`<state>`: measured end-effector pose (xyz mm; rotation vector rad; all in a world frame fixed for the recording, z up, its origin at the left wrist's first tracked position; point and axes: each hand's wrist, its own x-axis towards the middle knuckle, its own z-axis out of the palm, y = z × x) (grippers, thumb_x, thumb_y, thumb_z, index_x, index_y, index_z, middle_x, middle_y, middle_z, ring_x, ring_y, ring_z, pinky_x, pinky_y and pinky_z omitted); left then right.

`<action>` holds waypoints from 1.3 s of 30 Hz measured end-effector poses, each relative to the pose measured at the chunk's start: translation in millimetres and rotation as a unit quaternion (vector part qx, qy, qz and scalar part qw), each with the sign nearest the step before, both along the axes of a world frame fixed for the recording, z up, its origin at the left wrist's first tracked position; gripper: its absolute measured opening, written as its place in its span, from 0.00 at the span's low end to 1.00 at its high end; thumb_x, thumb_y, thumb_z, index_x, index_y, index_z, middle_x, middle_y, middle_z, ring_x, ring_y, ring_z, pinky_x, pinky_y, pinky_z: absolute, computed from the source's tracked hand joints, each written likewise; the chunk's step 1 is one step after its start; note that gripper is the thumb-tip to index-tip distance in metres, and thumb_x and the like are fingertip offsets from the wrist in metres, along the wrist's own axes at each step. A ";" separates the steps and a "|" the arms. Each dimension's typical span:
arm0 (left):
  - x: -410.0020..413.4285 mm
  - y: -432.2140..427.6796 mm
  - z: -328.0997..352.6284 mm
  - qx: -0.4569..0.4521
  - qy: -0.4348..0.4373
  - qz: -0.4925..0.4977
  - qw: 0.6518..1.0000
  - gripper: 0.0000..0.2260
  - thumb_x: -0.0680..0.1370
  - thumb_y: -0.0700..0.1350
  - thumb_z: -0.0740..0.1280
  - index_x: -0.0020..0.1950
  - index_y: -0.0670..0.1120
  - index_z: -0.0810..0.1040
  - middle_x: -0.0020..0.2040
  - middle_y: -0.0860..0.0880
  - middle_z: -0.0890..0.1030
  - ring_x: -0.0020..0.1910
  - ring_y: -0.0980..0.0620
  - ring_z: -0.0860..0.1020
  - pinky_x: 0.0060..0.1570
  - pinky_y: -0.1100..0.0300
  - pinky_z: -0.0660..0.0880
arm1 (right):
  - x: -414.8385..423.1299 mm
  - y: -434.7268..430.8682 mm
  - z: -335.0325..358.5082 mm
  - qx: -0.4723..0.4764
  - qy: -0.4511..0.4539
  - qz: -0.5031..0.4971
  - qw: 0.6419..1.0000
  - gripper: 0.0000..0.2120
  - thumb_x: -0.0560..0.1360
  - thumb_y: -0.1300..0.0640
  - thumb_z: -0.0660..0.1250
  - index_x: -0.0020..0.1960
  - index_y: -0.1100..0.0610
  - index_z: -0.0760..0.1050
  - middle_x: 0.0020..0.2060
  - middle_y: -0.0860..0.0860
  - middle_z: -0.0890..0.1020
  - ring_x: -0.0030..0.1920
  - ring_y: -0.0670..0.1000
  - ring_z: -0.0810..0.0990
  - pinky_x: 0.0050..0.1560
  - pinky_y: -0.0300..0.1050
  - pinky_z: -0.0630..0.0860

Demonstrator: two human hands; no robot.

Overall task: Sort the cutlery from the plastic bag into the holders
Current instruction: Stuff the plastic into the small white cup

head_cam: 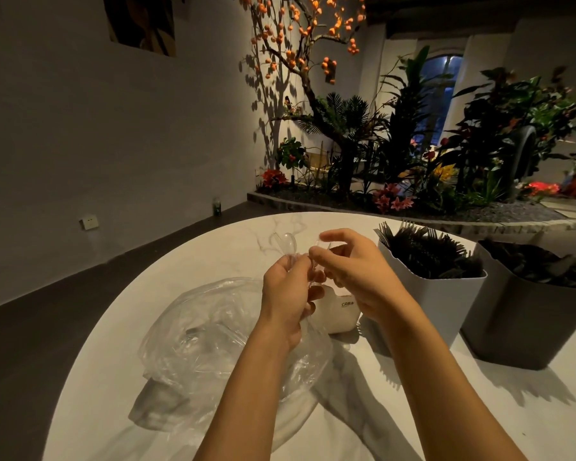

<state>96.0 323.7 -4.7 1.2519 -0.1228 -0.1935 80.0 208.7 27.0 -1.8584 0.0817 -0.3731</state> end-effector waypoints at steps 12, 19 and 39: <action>0.2 13.3 8.3 -0.019 0.042 -0.067 0.997 0.09 0.82 0.50 0.63 0.53 0.45 0.79 0.43 0.48 0.83 0.29 0.52 0.75 0.29 0.62 0.62 | -11.4 -14.0 17.3 0.032 -0.017 0.043 0.998 0.06 0.79 0.66 0.68 0.52 0.70 0.77 0.35 0.55 0.79 0.34 0.48 0.75 0.32 0.36 0.72; 5.5 18.1 7.7 -0.090 0.097 -0.036 0.991 0.07 0.80 0.47 0.63 0.44 0.47 0.74 0.43 0.48 0.82 0.25 0.55 0.69 0.26 0.65 0.58 | -15.4 -11.4 27.2 0.082 -0.080 -0.002 0.993 0.02 0.80 0.66 0.65 0.50 0.64 0.77 0.38 0.56 0.77 0.37 0.49 0.74 0.35 0.38 0.73; 6.6 6.1 -1.2 0.153 -0.094 0.102 0.978 0.29 0.84 0.65 0.46 0.40 0.46 0.74 0.30 0.51 0.75 0.30 0.53 0.71 0.34 0.57 0.69 | -15.5 -6.2 20.8 -0.016 0.012 0.053 0.998 0.06 0.81 0.67 0.61 0.54 0.66 0.76 0.38 0.56 0.77 0.38 0.51 0.74 0.33 0.37 0.71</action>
